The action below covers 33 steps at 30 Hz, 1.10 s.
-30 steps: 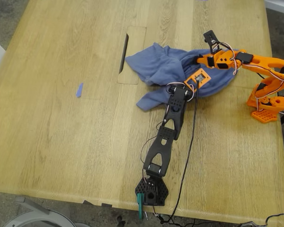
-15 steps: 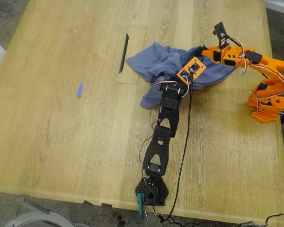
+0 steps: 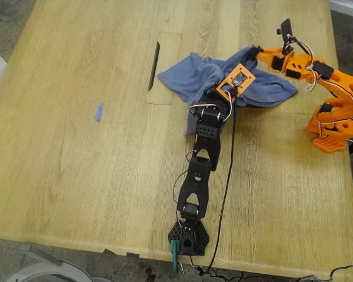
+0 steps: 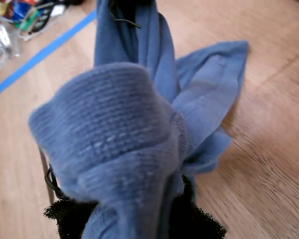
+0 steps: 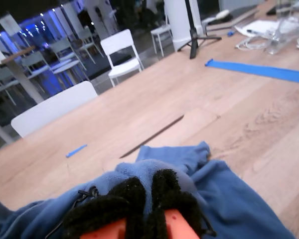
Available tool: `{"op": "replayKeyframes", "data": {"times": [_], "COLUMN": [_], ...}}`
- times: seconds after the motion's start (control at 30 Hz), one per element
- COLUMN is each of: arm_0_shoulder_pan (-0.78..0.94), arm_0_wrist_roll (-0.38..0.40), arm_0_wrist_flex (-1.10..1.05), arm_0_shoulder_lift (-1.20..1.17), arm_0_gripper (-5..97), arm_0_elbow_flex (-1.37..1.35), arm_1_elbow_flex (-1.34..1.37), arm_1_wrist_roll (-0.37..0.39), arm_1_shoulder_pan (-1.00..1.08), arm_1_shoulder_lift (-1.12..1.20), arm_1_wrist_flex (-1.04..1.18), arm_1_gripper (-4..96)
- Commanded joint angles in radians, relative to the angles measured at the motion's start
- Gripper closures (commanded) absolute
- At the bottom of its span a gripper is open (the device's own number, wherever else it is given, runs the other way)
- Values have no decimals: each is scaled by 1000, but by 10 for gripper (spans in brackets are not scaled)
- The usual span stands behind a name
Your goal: Fold a T-shirt
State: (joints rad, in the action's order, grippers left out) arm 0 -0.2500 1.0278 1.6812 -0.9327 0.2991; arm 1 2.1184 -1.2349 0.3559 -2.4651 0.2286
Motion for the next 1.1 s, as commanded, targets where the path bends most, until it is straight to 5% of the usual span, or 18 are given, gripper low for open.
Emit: {"op": "replayKeyframes", "data": {"times": [0.0,1.07], "arm_0_shoulder_pan": [18,8], "arm_0_wrist_roll": [-15,-38], "arm_0_wrist_flex": [-67,-356], "arm_0_shoulder_lift": [-235,-483], "arm_0_gripper": [918,918], "arm_0_elbow_flex": [37,37], "arm_1_elbow_flex": [-100,-440], "arm_1_wrist_roll": [-11,-48], "arm_1_shoulder_pan": [-9,-172], "arm_1_shoulder_lift": [-52,-34], "arm_1_wrist_flex": [-63,-290], "arm_1_gripper": [915,915]}}
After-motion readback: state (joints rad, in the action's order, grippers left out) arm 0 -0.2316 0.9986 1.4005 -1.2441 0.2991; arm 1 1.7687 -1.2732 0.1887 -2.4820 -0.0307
